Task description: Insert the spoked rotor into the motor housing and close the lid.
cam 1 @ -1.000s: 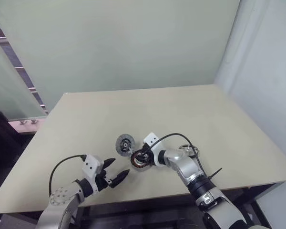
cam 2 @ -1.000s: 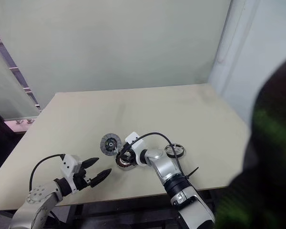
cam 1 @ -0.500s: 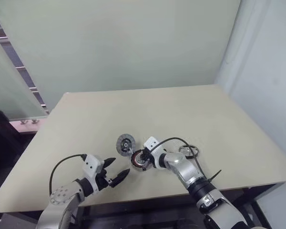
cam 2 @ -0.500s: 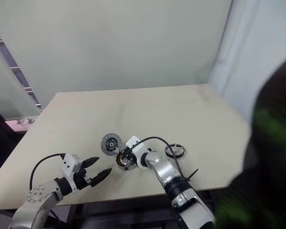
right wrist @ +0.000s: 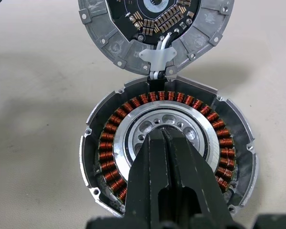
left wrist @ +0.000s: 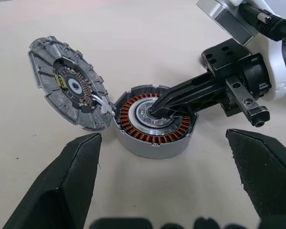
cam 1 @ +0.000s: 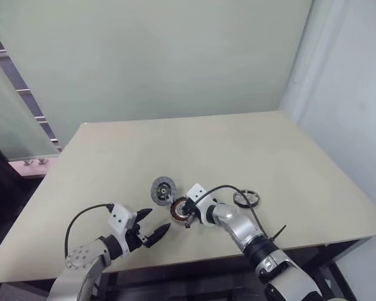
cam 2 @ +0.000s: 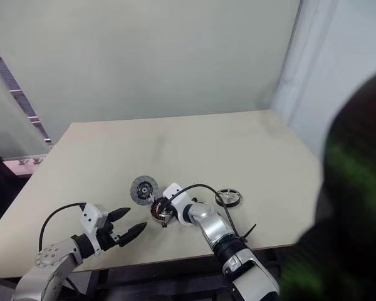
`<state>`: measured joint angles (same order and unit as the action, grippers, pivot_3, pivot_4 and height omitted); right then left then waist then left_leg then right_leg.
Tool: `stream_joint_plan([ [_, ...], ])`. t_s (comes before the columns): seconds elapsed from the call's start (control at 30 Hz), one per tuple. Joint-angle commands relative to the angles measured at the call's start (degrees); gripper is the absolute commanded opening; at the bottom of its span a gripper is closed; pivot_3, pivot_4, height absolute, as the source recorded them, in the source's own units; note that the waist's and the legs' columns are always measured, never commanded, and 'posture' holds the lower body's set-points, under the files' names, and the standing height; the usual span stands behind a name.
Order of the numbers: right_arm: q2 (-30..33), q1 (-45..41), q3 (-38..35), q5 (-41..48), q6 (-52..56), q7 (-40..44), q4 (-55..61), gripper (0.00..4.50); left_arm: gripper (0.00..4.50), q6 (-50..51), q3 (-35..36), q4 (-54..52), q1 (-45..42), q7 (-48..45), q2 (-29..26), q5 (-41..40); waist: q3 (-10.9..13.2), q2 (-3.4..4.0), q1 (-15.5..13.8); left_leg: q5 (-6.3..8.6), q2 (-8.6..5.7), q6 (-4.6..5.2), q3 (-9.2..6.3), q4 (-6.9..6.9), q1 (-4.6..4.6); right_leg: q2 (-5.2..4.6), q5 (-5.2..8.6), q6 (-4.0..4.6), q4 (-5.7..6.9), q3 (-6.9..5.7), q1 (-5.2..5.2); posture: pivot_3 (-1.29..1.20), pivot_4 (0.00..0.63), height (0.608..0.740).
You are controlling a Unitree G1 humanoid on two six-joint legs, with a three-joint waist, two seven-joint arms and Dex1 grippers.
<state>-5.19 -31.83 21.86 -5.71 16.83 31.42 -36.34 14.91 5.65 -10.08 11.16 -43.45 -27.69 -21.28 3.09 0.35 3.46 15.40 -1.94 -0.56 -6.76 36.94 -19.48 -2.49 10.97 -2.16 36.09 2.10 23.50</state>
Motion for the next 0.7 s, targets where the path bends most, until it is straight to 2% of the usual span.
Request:
stream_joint_plan([
  [0.03, -0.6, -1.3, -0.1, 0.0, -0.8, 0.2, 1.0, 0.03, 4.5, -0.5, 0.3, -1.8, -0.8, 0.0, -0.2, -0.5, 0.0, 0.0, 0.4, 0.0, 0.0, 0.0, 0.0, 0.0, 0.0, 0.0, 0.0, 0.0, 0.0, 0.0, 0.0, 0.0, 0.0, 0.74],
  [0.7, -3.3, -1.7, 1.1, -1.9, -4.2, -1.8, -1.1, 0.03, 4.5, -0.6, 0.0, -2.1, -0.1, 0.2, 0.6, -0.5, 0.0, 0.0, 0.8, 0.0, 0.0, 0.0, -0.01, 0.0, -0.01, 0.0, 0.0, 0.0, -0.01, 0.02, 0.01, 0.0, 0.0, 0.74],
])
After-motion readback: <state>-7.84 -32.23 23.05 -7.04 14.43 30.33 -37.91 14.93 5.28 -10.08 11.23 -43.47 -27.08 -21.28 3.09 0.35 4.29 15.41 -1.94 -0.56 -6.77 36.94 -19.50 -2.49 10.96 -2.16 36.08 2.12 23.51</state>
